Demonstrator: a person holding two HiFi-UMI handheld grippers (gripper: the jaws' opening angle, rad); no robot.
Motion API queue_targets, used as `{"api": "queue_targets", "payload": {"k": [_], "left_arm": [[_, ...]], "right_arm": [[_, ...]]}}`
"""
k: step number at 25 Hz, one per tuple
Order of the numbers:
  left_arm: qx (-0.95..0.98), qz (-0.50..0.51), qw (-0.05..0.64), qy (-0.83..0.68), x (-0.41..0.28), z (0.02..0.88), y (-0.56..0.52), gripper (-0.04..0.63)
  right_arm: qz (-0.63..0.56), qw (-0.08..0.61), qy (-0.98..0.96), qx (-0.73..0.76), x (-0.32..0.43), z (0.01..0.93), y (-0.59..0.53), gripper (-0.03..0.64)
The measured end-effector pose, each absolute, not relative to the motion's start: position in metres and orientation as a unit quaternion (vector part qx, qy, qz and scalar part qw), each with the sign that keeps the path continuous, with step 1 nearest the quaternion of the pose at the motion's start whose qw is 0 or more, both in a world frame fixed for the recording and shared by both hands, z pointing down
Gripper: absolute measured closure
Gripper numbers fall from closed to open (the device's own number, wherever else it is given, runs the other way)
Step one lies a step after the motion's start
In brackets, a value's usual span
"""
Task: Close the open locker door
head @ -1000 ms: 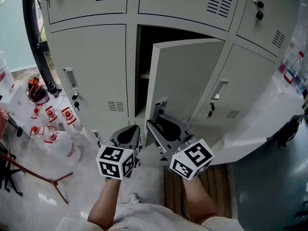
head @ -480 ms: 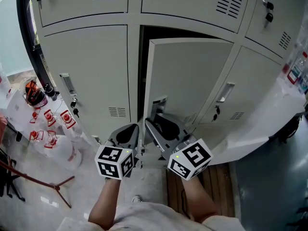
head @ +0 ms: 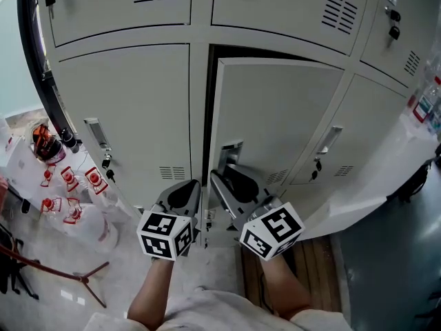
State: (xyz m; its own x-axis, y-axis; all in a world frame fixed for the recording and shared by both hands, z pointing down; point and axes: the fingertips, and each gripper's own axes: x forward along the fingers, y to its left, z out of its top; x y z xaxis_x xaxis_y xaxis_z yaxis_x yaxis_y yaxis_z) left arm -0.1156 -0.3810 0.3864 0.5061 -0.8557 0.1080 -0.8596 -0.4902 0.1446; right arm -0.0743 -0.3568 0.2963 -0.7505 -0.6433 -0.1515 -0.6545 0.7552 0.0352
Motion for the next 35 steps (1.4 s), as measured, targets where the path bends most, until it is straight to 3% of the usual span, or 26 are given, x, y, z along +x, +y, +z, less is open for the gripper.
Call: {"api": "queue_targets", "payload": {"k": [35], "left_arm": [[0.892,0.002,0.072,-0.447,-0.119,0.382,-0.428,0.588]], "right_arm": [[0.036,0.045,0.899,-0.435,-0.088,0.297,-0.434,0.569]]}}
